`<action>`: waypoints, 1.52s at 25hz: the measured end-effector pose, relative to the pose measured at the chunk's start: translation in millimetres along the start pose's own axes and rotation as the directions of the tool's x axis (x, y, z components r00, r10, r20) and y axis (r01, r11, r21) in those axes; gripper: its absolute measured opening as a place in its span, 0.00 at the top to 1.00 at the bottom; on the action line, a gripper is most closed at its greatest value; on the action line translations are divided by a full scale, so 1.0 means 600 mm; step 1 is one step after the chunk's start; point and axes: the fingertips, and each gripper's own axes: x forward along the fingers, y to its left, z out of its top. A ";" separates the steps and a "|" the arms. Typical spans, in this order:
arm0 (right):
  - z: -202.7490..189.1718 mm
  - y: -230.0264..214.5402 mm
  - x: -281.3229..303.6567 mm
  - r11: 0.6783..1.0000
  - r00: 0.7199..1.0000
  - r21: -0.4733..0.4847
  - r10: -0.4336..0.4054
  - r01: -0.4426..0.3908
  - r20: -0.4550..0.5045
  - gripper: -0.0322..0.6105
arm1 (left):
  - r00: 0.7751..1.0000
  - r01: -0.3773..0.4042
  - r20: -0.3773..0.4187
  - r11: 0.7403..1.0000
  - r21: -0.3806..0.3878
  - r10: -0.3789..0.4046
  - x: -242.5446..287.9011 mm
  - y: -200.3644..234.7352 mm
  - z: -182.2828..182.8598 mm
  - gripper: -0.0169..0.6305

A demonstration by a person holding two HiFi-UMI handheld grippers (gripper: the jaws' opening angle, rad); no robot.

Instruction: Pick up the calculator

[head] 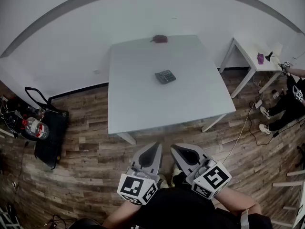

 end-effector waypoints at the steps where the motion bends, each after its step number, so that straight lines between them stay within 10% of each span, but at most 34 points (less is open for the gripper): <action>1: 0.000 -0.006 0.005 1.000 1.000 0.002 0.001 -0.001 0.001 0.93 | 1.000 -0.001 -0.001 1.000 0.001 0.001 0.006 0.004 0.001 0.96; 24: 0.070 -0.267 0.181 0.986 0.986 0.038 0.164 -0.164 0.010 0.93 | 0.986 -0.164 -0.048 0.986 -0.026 0.162 0.287 0.148 0.029 0.96; 38: 0.042 -0.397 0.250 0.997 0.998 0.068 0.040 -0.037 -0.057 0.93 | 0.974 -0.184 -0.153 0.977 -0.105 0.167 0.443 0.281 -0.047 0.96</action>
